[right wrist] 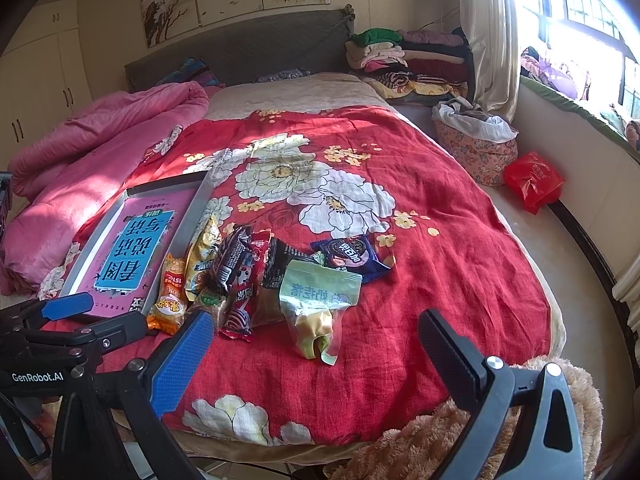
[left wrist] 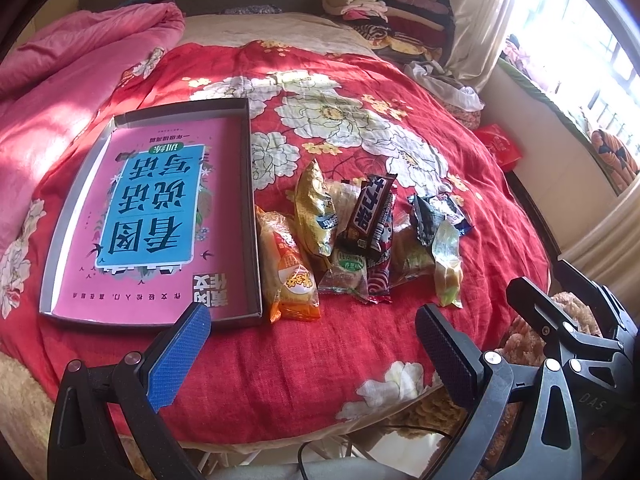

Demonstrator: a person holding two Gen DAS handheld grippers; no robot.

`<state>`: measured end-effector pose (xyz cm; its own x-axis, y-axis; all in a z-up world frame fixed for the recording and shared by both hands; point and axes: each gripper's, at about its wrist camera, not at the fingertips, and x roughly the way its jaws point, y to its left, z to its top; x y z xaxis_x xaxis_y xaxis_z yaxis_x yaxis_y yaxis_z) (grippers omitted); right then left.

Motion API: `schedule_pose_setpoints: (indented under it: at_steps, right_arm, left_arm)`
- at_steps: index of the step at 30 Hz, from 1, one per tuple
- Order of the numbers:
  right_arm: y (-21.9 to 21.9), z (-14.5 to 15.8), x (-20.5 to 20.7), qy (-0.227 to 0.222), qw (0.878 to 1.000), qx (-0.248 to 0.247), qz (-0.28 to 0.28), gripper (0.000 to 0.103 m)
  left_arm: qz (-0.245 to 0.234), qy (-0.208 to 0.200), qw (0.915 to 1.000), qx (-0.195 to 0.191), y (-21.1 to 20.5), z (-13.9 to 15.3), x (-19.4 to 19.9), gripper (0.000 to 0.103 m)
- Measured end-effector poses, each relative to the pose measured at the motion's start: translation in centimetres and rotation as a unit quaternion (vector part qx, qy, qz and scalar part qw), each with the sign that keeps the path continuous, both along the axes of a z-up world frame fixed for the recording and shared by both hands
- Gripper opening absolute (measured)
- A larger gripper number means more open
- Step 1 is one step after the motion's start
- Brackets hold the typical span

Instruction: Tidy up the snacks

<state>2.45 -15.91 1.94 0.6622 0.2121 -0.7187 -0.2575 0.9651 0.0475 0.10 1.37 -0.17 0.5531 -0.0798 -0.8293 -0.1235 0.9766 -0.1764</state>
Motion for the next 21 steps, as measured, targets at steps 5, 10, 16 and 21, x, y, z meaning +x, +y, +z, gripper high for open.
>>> schedule_pose_setpoints:
  at_steps: [5,10,16,21]
  right_arm:
    - [0.2,-0.4,0.2,0.004,1.0,0.0,0.002,0.103]
    - [0.2,-0.7,0.6,0.01,1.0,0.004,0.0,0.103]
    - [0.3,-1.3,1.4,0.021,1.0,0.006,0.0,0.103]
    - [0.6,-2.6,2.5,0.047,0.999,0.003,-0.004,0.103]
  left_arm:
    - [0.002,0.005,1.0,-0.006,0.1,-0.3,0.3,0.102]
    - [-0.004,0.008,0.9999,-0.008,0.0,-0.5,0.6,0.102]
    - [-0.008,0.009,0.9999,-0.002,0.0,-0.7,1.4,0.102]
    - [-0.019,0.012,0.9997,-0.009,0.0,-0.9,2.9,0.102]
